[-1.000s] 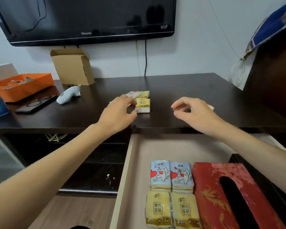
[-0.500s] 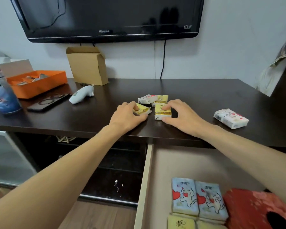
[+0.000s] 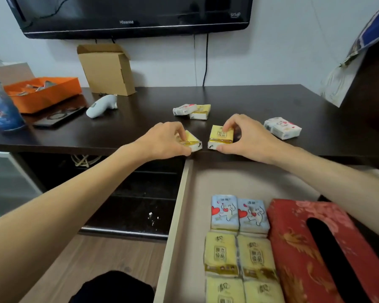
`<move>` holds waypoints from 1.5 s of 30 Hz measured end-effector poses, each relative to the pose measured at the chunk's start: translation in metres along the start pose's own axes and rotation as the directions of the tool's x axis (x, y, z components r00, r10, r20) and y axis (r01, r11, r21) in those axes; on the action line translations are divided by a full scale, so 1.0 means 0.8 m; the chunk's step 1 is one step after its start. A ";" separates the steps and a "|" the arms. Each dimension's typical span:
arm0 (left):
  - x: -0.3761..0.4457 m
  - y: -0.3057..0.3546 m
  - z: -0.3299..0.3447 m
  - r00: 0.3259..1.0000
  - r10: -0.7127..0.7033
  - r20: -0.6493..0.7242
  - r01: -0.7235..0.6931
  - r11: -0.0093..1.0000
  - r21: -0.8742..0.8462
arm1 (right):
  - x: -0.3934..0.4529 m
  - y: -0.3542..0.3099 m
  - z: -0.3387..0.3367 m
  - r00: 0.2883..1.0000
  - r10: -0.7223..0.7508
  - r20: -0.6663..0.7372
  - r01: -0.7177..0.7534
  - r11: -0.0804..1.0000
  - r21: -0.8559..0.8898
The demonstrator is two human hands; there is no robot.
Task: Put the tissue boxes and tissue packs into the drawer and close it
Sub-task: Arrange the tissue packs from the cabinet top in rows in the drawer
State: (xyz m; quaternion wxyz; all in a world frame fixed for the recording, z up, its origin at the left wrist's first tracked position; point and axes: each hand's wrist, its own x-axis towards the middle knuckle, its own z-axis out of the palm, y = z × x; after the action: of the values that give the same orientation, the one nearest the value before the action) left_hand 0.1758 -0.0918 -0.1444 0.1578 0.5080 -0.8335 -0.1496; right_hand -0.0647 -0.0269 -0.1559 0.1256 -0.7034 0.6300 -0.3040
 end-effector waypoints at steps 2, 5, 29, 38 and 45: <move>-0.017 0.013 -0.001 0.999 0.036 -0.003 -0.036 0.999 -0.035 | -0.027 -0.001 -0.007 1.000 0.017 -0.009 -0.016 0.996 0.085; -0.055 0.031 -0.003 0.993 0.111 0.042 -0.105 0.986 -0.127 | -0.080 -0.002 -0.024 0.997 0.027 0.068 -0.039 0.983 0.178; -0.201 0.050 0.111 0.812 0.516 0.272 -0.547 0.836 0.046 | -0.225 -0.033 -0.008 0.892 -0.018 0.451 0.266 0.828 -0.493; -0.205 0.050 0.113 0.801 0.538 0.263 -0.583 0.802 0.133 | -0.225 -0.033 -0.001 0.879 0.026 0.476 0.252 0.822 -0.510; -0.173 0.039 0.064 0.880 0.473 0.043 -0.473 0.881 -0.010 | -0.185 -0.023 -0.040 0.980 -0.055 0.194 0.087 0.983 -0.162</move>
State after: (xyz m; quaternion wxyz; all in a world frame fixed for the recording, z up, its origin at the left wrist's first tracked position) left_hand 0.1896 0.0505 -0.1934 0.1706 0.2857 -0.9357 -0.1173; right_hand -0.0717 0.1253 -0.1607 0.1132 -0.7593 0.6133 -0.1856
